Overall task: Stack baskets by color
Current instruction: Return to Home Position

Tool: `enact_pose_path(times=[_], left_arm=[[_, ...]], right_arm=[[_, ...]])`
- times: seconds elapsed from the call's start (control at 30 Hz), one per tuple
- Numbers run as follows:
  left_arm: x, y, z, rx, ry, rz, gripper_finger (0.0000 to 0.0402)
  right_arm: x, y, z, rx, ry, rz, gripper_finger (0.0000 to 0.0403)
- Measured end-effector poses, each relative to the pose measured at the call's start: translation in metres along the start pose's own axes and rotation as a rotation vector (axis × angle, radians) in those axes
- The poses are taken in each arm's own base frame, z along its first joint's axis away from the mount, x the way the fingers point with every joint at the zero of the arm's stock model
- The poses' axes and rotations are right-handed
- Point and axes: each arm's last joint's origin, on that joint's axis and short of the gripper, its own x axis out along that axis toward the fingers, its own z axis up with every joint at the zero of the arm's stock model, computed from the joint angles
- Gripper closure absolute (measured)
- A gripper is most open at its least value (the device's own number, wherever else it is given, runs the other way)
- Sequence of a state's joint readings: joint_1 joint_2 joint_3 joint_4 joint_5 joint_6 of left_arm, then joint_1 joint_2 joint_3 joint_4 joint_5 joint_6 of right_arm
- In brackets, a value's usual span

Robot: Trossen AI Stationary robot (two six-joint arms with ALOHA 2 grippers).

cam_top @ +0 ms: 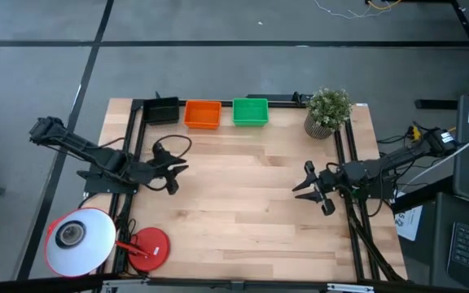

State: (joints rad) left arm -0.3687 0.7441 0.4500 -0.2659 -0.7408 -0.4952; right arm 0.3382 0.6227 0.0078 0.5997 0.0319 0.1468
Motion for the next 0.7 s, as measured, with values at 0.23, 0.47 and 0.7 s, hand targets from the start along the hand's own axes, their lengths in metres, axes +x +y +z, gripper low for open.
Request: enact_pose_path(times=[0.23, 0.47, 0.7], left_arm=[[0.005, 0.004, -0.017, -0.006, -0.148, -0.094, 0.0311], [0.005, 0.011, -0.037, -0.016, -0.242, -0.212, 0.0312], [-0.003, 0.017, -0.038, 0.026, -0.314, -0.29, 0.0312]], right_arm=[[-0.002, -0.003, 0.005, -0.025, -0.042, -0.022, 0.0289], [-0.006, -0.007, 0.012, -0.029, -0.094, -0.019, 0.0289], [-0.011, -0.009, 0.018, -0.061, -0.141, -0.01, 0.0289]])
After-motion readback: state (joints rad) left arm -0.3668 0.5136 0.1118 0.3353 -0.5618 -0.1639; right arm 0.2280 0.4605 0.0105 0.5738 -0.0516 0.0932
